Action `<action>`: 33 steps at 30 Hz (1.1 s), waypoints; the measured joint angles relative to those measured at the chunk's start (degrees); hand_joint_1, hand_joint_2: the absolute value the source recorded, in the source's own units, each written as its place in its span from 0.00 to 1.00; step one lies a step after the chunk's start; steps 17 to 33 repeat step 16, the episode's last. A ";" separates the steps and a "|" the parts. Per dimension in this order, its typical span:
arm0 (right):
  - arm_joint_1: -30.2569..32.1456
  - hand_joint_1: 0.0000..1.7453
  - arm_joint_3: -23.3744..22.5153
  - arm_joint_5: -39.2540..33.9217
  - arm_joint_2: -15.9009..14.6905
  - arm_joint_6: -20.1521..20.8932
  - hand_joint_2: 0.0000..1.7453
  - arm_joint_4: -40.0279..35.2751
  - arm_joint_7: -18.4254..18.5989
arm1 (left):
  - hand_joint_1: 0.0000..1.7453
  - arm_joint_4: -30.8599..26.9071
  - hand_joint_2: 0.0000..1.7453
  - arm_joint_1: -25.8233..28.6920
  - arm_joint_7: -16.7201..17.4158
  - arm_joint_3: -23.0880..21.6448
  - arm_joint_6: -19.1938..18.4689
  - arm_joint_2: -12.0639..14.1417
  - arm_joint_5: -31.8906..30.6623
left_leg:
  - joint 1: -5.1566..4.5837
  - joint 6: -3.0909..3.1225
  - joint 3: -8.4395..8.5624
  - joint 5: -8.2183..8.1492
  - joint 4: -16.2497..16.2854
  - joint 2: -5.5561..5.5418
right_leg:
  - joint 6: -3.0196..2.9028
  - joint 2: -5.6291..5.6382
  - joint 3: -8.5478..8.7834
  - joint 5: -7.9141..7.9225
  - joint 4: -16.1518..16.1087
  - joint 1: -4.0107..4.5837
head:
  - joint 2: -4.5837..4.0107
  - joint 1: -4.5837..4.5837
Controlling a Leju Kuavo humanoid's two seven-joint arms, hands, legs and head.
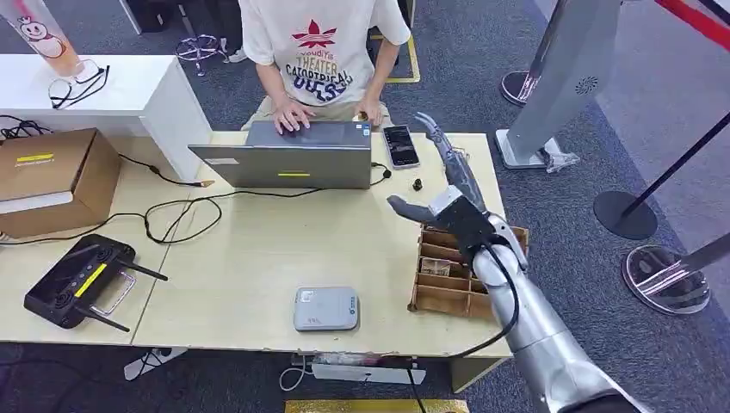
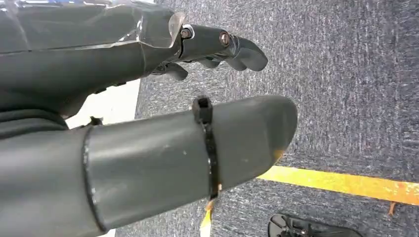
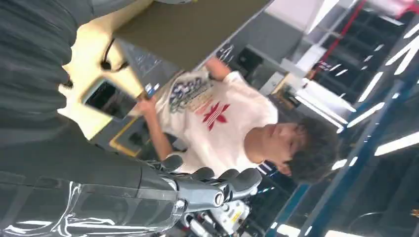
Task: Pass the card to the sensor for recognition and then transmit it.
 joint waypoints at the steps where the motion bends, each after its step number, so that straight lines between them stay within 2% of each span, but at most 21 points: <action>1: 5.20 0.00 0.00 -3.34 0.02 2.06 1.00 -5.95 -0.64 | 0.00 0.00 0.00 0.42 -0.28 0.00 0.07 0.00 0.42 | 0.00 0.00 0.00 0.00 0.00 0.00 | 0.00 -0.01 0.00 -0.01 0.00 0.00 | 0.00 0.00; 6: 12.23 0.00 0.00 -7.74 0.13 5.20 1.00 -13.30 -0.55 | 0.00 0.00 0.00 1.12 -0.31 0.02 0.50 0.00 1.12 | 0.00 0.00 -0.01 0.00 -0.01 -0.01 | 0.00 -0.01 0.01 -0.01 0.00 0.00 | 0.00 0.00; 12: 19.20 0.00 0.02 -14.74 2.08 11.05 1.00 -18.49 2.03 | 0.00 0.00 0.00 1.49 0.15 0.13 0.42 0.00 1.62 | 0.00 0.00 -0.01 0.00 -0.01 0.00 | 0.00 0.00 0.00 -0.01 0.00 0.00 | 0.00 0.00; 16: 22.98 0.00 0.02 -20.60 3.91 15.79 1.00 -19.82 4.90 | 0.00 0.00 0.00 1.62 0.74 0.13 -1.07 0.31 1.60 | 0.01 0.00 0.00 -0.01 -0.03 0.00 | -0.01 0.00 0.00 -0.03 0.00 0.01 | 0.00 0.00; 33: 22.98 0.00 0.02 -20.60 3.91 15.79 1.00 -19.82 4.90 | 0.00 0.00 0.00 1.62 0.74 0.13 -1.07 0.31 1.60 | 0.01 0.00 0.00 -0.01 -0.03 0.00 | -0.01 0.00 0.00 -0.03 0.00 0.01 | 0.00 0.00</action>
